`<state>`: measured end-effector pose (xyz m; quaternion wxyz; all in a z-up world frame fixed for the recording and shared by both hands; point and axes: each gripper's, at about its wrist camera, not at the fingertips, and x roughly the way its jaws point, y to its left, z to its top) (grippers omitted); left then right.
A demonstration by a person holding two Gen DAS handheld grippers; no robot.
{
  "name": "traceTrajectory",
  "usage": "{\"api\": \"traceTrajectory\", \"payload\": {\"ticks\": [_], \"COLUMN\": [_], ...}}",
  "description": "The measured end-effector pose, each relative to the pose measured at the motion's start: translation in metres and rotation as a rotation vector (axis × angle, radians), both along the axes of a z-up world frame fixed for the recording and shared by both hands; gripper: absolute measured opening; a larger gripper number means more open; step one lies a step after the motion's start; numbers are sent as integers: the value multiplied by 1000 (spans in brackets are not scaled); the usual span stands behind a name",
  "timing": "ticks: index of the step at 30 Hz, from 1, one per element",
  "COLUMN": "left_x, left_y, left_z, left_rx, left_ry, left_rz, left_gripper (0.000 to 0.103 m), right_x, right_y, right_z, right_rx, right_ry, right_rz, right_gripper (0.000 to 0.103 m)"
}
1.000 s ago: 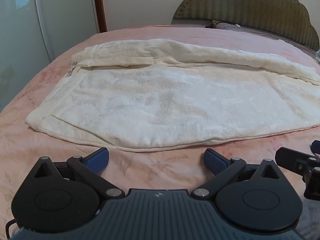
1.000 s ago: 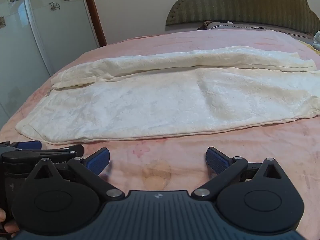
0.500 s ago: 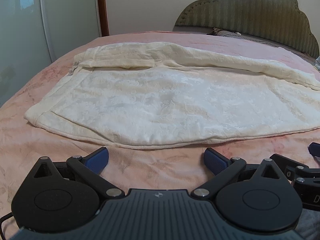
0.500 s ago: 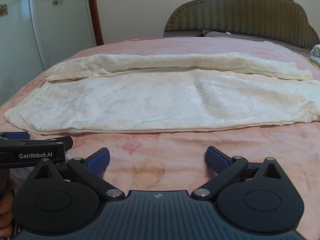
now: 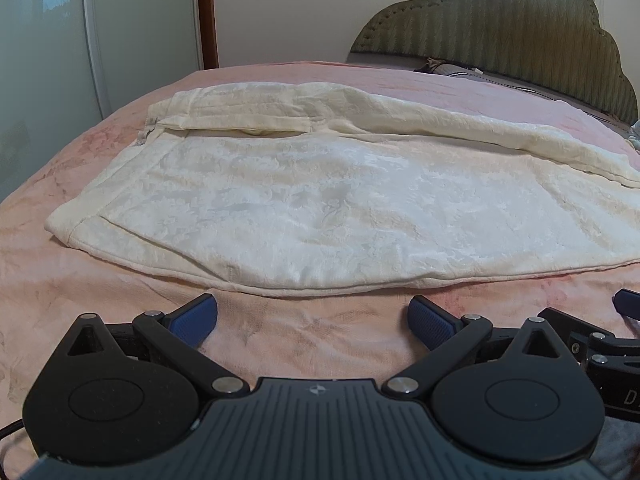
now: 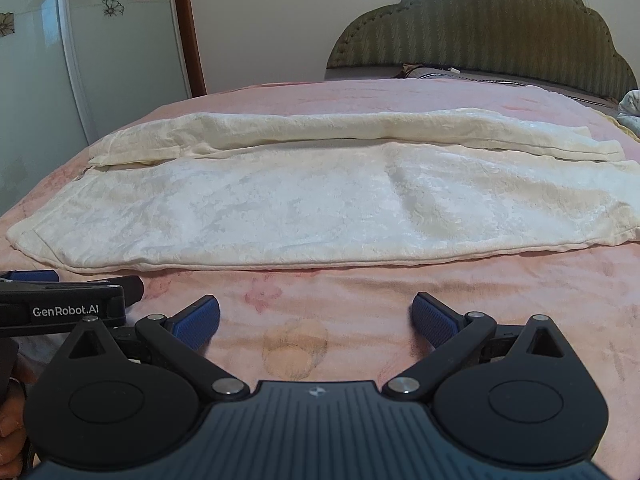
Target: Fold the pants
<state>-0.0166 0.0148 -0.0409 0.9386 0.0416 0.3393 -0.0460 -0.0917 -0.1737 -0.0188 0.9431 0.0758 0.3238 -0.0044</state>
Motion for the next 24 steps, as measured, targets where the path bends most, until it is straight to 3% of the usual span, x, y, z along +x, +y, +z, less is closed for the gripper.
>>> {"api": "traceTrajectory", "payload": {"ticks": [24], "left_x": [-1], "left_y": [0], "left_z": [-1], "left_rx": [6], "left_ry": [-3], "left_rz": [0], "left_gripper": [103], "right_x": [0], "right_y": [0], "right_z": [-1], "right_rx": [-5], "right_ry": [0], "right_rz": [1], "right_gripper": [103]}}
